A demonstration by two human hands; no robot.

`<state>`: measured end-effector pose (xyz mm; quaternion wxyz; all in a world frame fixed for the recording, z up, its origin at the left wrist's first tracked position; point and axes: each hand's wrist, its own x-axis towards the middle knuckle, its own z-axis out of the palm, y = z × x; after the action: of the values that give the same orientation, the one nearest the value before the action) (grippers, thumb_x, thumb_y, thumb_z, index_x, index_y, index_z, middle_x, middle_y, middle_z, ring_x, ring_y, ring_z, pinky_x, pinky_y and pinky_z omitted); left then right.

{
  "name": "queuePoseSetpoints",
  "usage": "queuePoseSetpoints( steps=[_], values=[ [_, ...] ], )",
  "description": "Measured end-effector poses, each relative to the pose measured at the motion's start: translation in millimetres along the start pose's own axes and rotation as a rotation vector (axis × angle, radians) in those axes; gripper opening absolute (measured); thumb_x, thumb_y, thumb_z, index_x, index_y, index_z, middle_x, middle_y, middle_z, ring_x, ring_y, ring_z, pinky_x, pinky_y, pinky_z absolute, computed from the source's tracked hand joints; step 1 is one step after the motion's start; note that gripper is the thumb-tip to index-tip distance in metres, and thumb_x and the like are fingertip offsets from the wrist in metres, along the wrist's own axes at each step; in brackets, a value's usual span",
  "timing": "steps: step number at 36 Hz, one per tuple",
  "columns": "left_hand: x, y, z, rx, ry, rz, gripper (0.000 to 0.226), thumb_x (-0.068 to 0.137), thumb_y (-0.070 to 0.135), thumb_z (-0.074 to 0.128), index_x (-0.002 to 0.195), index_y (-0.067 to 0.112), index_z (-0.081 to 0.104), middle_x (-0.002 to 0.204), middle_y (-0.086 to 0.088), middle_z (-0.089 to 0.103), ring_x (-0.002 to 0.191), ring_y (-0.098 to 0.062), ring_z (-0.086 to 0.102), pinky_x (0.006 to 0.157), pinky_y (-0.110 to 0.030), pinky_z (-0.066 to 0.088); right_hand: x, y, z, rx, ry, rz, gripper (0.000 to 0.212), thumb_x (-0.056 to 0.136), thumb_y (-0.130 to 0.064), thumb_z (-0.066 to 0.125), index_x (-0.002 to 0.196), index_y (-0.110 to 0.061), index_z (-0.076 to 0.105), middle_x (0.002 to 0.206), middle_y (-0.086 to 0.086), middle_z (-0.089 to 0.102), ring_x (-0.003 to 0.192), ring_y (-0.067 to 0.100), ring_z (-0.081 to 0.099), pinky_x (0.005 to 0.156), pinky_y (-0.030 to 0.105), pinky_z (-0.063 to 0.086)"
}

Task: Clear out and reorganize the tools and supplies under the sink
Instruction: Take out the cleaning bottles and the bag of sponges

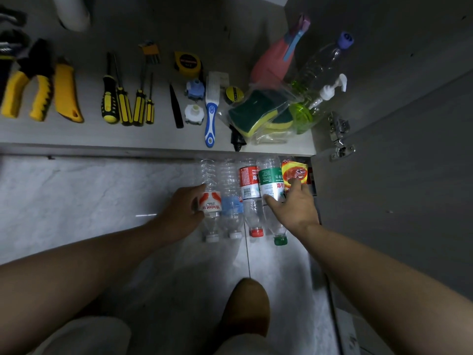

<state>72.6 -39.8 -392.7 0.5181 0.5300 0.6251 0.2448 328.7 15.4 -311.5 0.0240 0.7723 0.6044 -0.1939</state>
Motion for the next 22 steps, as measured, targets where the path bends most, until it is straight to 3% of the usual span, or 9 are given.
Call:
queuePoseSetpoints(
  steps=[5, 9, 12, 15, 18, 20, 22],
  values=[
    [-2, 19, -17, 0.186, -0.048, 0.074, 0.062, 0.092, 0.014, 0.072, 0.149, 0.015, 0.047, 0.147, -0.011, 0.048, 0.137, -0.024, 0.046, 0.107, -0.027, 0.037, 3, -12, -21, -0.026, 0.088, -0.107, 0.059, 0.086, -0.055, 0.067, 0.125, -0.014, 0.047, 0.129, 0.010, 0.052, 0.119, 0.029, 0.049, 0.097, 0.046, 0.049],
    [4, 69, -43, 0.245, -0.111, 0.161, 0.050, 0.093, 0.016, 0.070, 0.140, 0.023, 0.056, 0.141, -0.001, 0.050, 0.125, -0.016, 0.052, 0.100, -0.029, 0.049, 10, -25, -49, 0.004, 0.170, -0.190, 0.045, 0.089, -0.048, 0.063, 0.119, -0.017, 0.050, 0.117, 0.005, 0.052, 0.112, 0.026, 0.051, 0.094, 0.044, 0.049],
    [11, 119, -59, 0.273, -0.156, 0.238, 0.035, 0.096, 0.017, 0.065, 0.129, 0.027, 0.061, 0.128, 0.003, 0.052, 0.114, -0.013, 0.056, 0.087, -0.024, 0.052, 21, -36, -78, 0.073, 0.242, -0.211, 0.039, 0.091, -0.042, 0.061, 0.121, -0.019, 0.051, 0.121, 0.003, 0.049, 0.105, 0.025, 0.057, 0.085, 0.039, 0.051],
    [24, 166, -68, 0.316, -0.185, 0.274, 0.026, 0.096, 0.019, 0.064, 0.121, 0.026, 0.066, 0.121, 0.002, 0.055, 0.109, -0.014, 0.058, 0.093, -0.033, 0.053, 37, -47, -115, 0.123, 0.389, -0.231, 0.032, 0.089, -0.033, 0.061, 0.115, -0.017, 0.052, 0.122, 0.006, 0.047, 0.094, 0.031, 0.060, 0.074, 0.037, 0.049],
    [39, 203, -71, 0.354, -0.199, 0.284, 0.022, 0.096, 0.021, 0.066, 0.116, 0.028, 0.067, 0.115, 0.001, 0.058, 0.103, -0.015, 0.062, 0.093, -0.031, 0.053, 59, -56, -154, 0.109, 0.547, -0.244, 0.030, 0.088, -0.027, 0.061, 0.113, -0.015, 0.050, 0.126, 0.013, 0.043, 0.086, 0.040, 0.059, 0.065, 0.035, 0.039],
    [50, 220, -69, 0.325, -0.196, 0.256, 0.019, 0.095, 0.018, 0.066, 0.112, 0.028, 0.068, 0.109, 0.002, 0.064, 0.101, -0.018, 0.065, 0.091, -0.031, 0.054, 76, -60, -175, 0.081, 0.554, -0.206, 0.037, 0.091, -0.030, 0.059, 0.123, -0.015, 0.048, 0.133, 0.016, 0.039, 0.089, 0.045, 0.061, 0.067, 0.038, 0.044],
    [59, 232, -64, 0.248, -0.169, 0.214, 0.016, 0.095, 0.014, 0.065, 0.107, 0.025, 0.067, 0.108, -0.004, 0.069, 0.100, -0.025, 0.068, 0.092, -0.038, 0.056, 92, -63, -188, 0.062, 0.486, -0.152, 0.045, 0.093, -0.034, 0.056, 0.134, -0.017, 0.045, 0.139, 0.018, 0.036, 0.097, 0.048, 0.061, 0.081, 0.045, 0.050]
  ],
)
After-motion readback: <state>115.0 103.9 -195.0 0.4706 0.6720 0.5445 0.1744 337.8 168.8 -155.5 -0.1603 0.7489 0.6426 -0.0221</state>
